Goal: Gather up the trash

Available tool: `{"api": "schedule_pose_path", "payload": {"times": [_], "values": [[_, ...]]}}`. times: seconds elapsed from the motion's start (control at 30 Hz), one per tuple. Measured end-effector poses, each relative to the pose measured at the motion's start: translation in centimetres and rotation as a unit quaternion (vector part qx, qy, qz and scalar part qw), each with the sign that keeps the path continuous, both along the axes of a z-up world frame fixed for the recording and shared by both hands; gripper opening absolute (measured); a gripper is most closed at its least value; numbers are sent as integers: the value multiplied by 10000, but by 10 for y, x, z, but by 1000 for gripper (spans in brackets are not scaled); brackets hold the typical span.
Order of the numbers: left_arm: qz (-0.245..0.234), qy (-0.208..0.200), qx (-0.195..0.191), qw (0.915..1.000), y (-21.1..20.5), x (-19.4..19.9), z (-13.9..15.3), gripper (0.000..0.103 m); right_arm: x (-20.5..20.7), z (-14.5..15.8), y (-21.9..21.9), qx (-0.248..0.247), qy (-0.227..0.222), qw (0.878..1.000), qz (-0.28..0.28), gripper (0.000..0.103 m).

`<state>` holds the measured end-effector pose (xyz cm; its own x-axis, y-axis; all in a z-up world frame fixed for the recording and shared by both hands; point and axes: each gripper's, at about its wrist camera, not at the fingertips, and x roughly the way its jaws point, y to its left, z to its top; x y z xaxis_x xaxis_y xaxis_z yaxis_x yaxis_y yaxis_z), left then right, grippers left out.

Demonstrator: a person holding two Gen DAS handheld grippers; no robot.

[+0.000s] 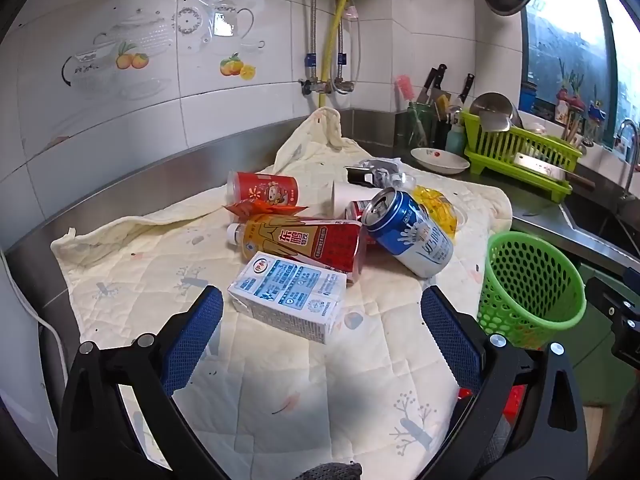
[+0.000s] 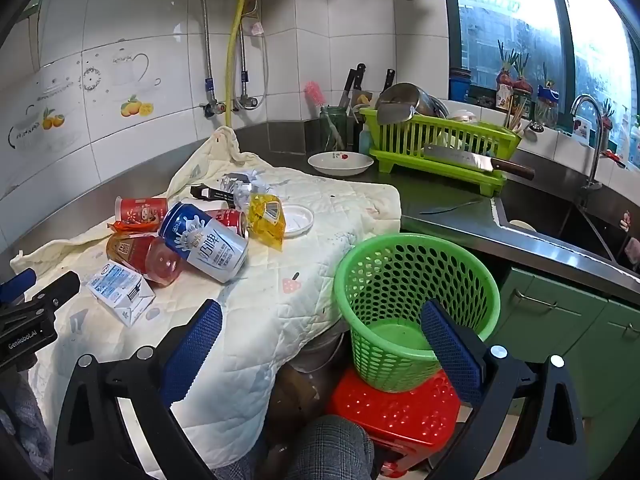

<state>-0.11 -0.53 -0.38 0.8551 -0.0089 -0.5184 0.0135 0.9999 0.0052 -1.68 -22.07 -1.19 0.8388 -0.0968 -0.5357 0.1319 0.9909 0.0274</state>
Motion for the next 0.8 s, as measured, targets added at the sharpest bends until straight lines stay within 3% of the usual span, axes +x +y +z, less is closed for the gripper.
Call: {"api": "schedule_pose_path", "payload": {"times": [0.8], "values": [[-68,62,23,10000,-5,2,0,98,0,-4,-1,49,11,10000,9,96]]}}
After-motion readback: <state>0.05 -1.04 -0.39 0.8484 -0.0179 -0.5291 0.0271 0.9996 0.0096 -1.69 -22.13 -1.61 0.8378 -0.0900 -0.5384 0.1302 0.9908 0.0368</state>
